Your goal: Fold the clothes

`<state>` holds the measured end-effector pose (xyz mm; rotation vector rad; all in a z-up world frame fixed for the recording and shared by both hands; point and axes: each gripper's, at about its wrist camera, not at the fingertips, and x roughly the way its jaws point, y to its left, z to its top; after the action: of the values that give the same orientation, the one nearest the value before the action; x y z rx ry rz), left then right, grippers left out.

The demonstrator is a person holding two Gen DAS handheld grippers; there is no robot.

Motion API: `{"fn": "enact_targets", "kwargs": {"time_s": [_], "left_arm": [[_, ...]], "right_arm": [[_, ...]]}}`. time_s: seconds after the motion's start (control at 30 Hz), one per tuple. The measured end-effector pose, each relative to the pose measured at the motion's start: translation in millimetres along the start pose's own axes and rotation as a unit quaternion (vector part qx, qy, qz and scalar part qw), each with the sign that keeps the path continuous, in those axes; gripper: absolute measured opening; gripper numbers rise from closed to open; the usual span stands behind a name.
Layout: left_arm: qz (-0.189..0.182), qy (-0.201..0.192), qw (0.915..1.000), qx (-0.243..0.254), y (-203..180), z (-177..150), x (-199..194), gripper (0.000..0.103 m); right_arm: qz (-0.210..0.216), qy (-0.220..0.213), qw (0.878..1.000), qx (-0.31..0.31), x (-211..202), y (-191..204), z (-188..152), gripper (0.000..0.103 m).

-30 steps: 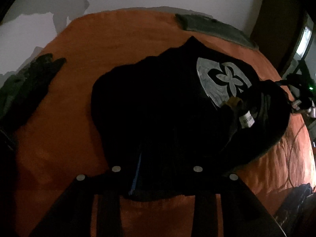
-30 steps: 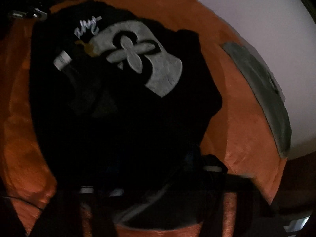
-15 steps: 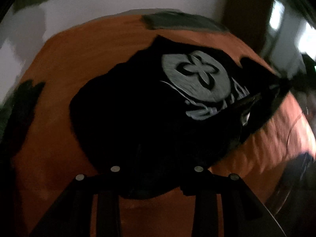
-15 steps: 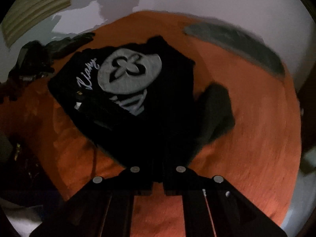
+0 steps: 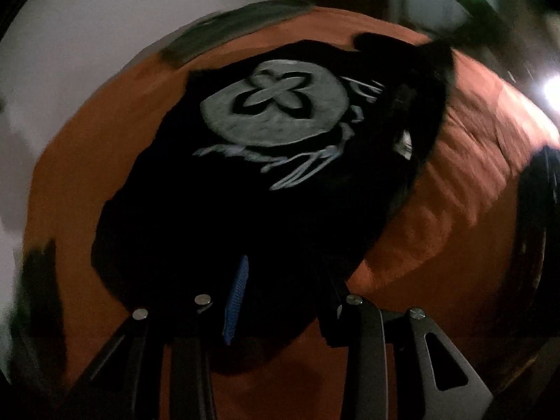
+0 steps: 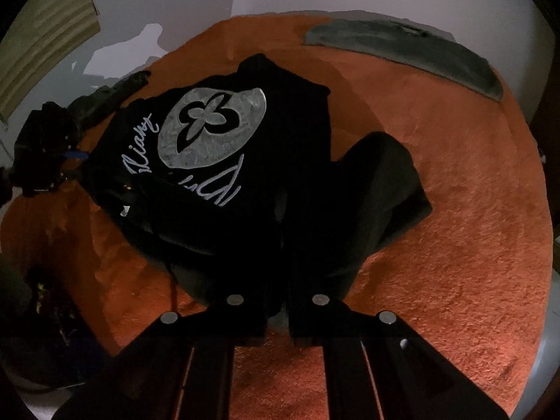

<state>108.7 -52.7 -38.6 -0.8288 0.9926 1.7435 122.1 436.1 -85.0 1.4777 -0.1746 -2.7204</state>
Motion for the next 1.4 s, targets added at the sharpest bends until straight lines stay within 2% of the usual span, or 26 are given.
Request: {"fn": "enact_targets", "kwargs": {"time_s": [0.03,0.1,0.17,0.27,0.37,0.4,0.43,0.47,0.53,0.63,0.7,0.77,0.83,0.9,0.93,1.07,1.13,1.17,1.23,1.3,1.37,1.4], "left_arm": [[0.006,0.003,0.9994,0.035,-4,2,1,0.038],[0.012,0.024,0.9975,0.065,1,2,8,0.038],[-0.001,0.047,0.9971,0.059,13,0,16,0.038],[-0.018,0.076,0.9937,0.080,15,-6,21,0.038],[-0.029,0.077,0.9931,0.083,12,-10,25,0.037],[-0.028,0.076,0.9937,0.078,11,-11,26,0.025],[-0.025,0.067,0.9954,0.064,12,-12,25,0.012],[-0.022,0.058,0.9969,0.049,14,-13,23,0.006],[-0.009,0.021,0.9997,0.005,21,-14,10,0.006],[0.046,-0.032,0.9974,-0.047,31,-20,-20,0.006],[0.100,-0.042,0.9925,-0.057,33,-26,-36,0.006],[0.126,-0.060,0.9871,-0.078,38,-29,-52,0.006],[0.136,-0.095,0.9792,-0.117,45,-29,-74,0.006],[0.118,-0.128,0.9716,-0.161,54,-32,-88,0.006],[0.113,-0.132,0.9695,-0.172,57,-37,-87,0.006],[0.083,-0.092,0.9724,-0.198,73,-54,-47,0.006],[0.070,-0.079,0.9712,-0.214,79,-59,-32,0.007],[0.065,-0.076,0.9693,-0.225,84,-59,-24,0.009],[0.057,-0.063,0.9668,-0.241,89,-58,-15,0.010],[0.064,-0.042,0.9617,-0.263,95,-55,-12,0.020],[0.076,-0.041,0.9488,-0.304,104,-46,-25,0.025],[0.080,-0.053,0.9412,-0.324,107,-41,-35,0.026]], "right_arm": [[0.001,0.001,1.000,0.001,1,0,0,0.006],[0.001,0.002,1.000,0.002,1,-1,1,0.006],[0.001,0.001,1.000,0.001,-1,-1,0,0.006],[0.002,-0.003,1.000,0.002,-3,0,-3,0.006],[0.001,-0.008,1.000,0.007,-5,1,-4,0.006],[0.001,-0.009,1.000,0.007,-6,1,-4,0.006],[0.000,-0.010,1.000,0.007,-6,2,-4,0.006],[-0.001,-0.011,1.000,0.005,-7,3,-4,0.006],[-0.004,-0.014,1.000,0.003,-10,4,-4,0.006],[-0.005,-0.024,1.000,0.005,-16,4,-3,0.006],[-0.005,-0.035,0.999,0.004,-22,4,0,0.006],[0.001,-0.049,0.999,0.006,-29,5,5,0.006],[0.009,-0.059,0.998,0.012,-34,5,10,0.006],[0.016,-0.050,0.998,0.027,-25,0,16,0.006],[0.020,-0.045,0.998,0.035,-20,-3,19,0.006],[0.032,-0.024,0.997,0.061,3,-14,29,0.009],[0.023,0.001,0.997,0.076,29,-24,34,0.022],[0.019,0.014,0.996,0.083,41,-29,36,0.024],[0.010,0.030,0.994,0.103,56,-38,41,0.037],[0.007,0.034,0.991,0.126,61,-47,44,0.042],[-0.007,0.007,0.990,0.143,42,-51,45,0.048],[-0.023,-0.004,0.989,0.145,34,-51,45,0.055]]}}
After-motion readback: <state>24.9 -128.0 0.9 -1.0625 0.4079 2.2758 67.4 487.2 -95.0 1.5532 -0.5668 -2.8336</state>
